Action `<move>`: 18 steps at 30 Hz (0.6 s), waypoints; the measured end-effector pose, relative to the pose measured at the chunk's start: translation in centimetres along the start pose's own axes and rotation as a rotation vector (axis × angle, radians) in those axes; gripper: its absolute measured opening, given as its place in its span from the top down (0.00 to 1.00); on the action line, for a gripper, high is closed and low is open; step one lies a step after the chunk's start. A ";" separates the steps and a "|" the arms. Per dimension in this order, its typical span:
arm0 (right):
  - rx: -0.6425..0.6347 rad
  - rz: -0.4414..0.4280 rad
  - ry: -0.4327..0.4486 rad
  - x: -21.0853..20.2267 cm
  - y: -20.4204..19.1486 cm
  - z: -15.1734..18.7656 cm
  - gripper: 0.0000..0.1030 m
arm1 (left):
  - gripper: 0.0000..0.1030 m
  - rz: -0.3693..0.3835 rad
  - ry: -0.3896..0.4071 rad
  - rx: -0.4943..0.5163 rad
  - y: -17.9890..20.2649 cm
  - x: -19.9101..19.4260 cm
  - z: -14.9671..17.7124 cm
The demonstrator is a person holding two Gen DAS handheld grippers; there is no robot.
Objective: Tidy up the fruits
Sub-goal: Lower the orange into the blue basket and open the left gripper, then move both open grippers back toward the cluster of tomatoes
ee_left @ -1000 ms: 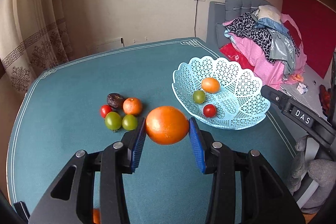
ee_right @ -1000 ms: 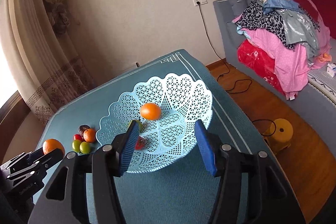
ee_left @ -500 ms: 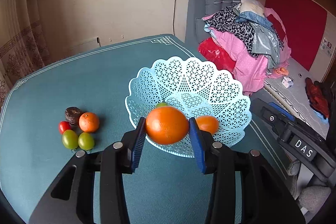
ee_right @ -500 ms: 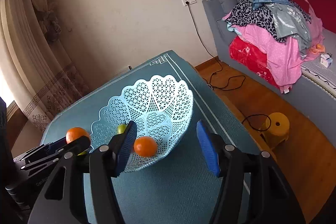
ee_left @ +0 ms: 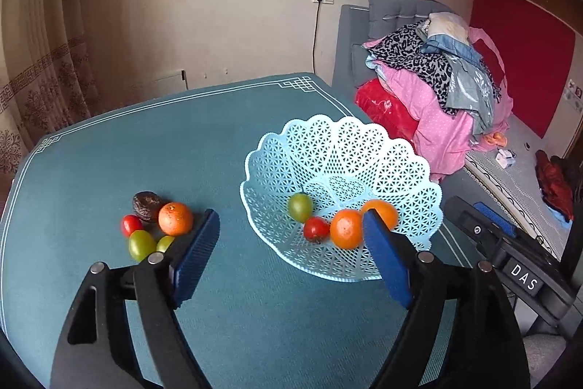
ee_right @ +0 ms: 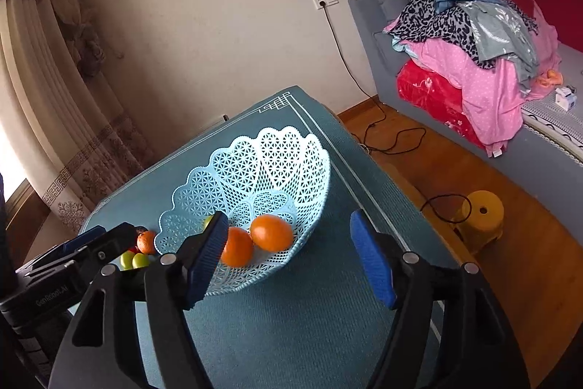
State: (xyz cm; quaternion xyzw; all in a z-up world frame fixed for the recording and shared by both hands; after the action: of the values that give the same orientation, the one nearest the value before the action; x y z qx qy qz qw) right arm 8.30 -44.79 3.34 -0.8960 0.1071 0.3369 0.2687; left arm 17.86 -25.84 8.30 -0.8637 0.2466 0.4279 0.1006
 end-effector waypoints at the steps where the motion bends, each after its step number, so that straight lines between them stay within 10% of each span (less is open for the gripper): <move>1: -0.002 -0.001 0.000 -0.1 -0.1 0.1 0.33 | 0.17 -0.016 0.009 -0.009 -0.6 -0.4 -0.1; 18: -0.066 -0.034 -0.038 -0.2 -3.0 1.5 0.33 | 0.09 -0.142 0.048 -0.163 -11.0 -4.1 1.9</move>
State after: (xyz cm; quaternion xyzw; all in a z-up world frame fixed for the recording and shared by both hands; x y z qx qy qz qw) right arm 8.43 -41.41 3.74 -0.8994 0.0756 0.3527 0.2469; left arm 20.08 -14.29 9.96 -0.8943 0.1513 0.4177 0.0542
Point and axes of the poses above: each gripper's, at about its wrist camera, not at the fingertips, and x roughly the way its jaws point, y to its right, z to its underside, the point moved 6 cm from there along x, roughly the way its jaws point, and after that the axes turned 12 degrees about -y, right-handed, at the moved point
